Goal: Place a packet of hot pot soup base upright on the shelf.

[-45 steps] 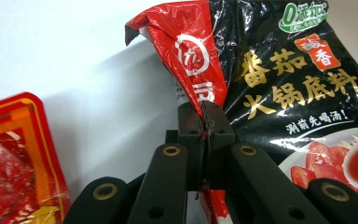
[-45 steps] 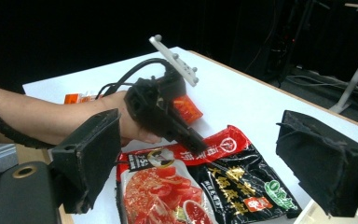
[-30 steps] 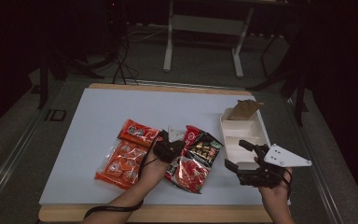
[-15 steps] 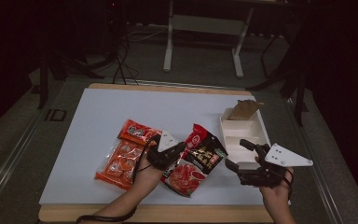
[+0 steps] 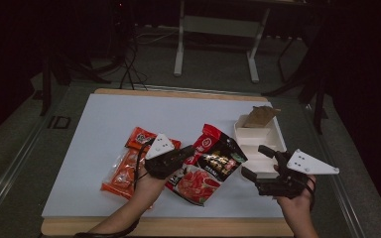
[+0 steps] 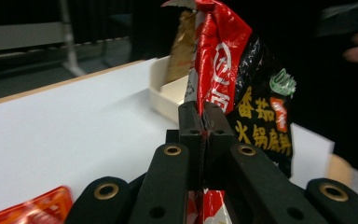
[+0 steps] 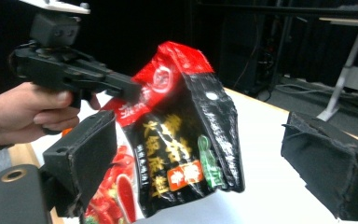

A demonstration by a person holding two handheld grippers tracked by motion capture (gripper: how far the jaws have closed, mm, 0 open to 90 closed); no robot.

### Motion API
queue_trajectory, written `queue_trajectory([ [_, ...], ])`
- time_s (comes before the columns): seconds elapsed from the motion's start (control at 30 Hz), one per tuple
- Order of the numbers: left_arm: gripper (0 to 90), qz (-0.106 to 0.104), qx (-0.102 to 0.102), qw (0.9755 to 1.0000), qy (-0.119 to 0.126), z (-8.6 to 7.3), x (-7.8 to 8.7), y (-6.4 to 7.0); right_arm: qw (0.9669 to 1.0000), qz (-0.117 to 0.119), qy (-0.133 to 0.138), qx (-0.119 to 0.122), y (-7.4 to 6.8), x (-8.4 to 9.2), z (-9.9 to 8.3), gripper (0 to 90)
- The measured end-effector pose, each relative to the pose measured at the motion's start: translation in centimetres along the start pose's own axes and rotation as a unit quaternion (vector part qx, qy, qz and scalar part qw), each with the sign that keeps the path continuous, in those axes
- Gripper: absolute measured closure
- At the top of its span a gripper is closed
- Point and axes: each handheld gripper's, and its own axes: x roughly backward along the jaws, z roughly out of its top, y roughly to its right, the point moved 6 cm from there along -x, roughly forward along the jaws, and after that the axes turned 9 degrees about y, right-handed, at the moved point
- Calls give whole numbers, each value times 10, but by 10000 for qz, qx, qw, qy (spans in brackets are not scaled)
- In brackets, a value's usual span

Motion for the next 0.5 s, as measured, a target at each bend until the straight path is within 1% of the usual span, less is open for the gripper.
queue_trajectory([
  [0.03,891,-76,77,9999,10,0,1,-1,9999,55,-86,-58,0,-2,-2,98],
  [0.07,891,-87,104,9999,34,0,3,-2,9998,-33,-133,-119,2,-4,-4,98],
  [0.1,892,-118,136,9998,80,0,3,-2,9996,61,-191,-199,2,-6,-6,98],
  [0.13,891,-197,200,9995,123,0,5,-2,9993,68,-253,-263,3,-8,-9,101],
  [0.17,891,-196,268,9993,183,0,5,-3,9992,16,-278,-288,4,-10,-11,120],
  [0.2,892,-247,314,9989,225,0,6,-4,9988,45,-335,-357,4,-12,-13,143],
  [0.23,891,-319,393,9982,307,1,7,-3,9986,25,-358,-378,4,-14,-15,159],
  [0.27,891,-320,437,9978,378,2,8,-3,9984,47,-376,-410,4,-16,-16,204],
  [0.3,892,-402,517,9969,445,3,8,-3,9981,108,-414,-450,3,-18,-18,215],
  [0.33,892,-471,520,9962,517,4,9,-2,9979,92,-445,-454,2,-20,-18,238],
  [0.37,892,-473,509,9961,547,5,9,-1,9978,91,-478,-452,1,-22,-18,266],
  [0.4,892,-549,570,9950,615,7,9,0,9977,124,-491,-458,0,-24,-18,273],
  [0.43,891,-597,576,9945,643,8,9,1,9976,156,-496,-453,-1,-26,-17,307],
  [0.47,891,-599,575,9941,696,10,9,2,9976,189,-486,-463,-3,-28,-15,366],
  [0.5,892,-668,607,9932,739,11,9,4,9976,234,-455,-462,-5,-29,-13,423],
])
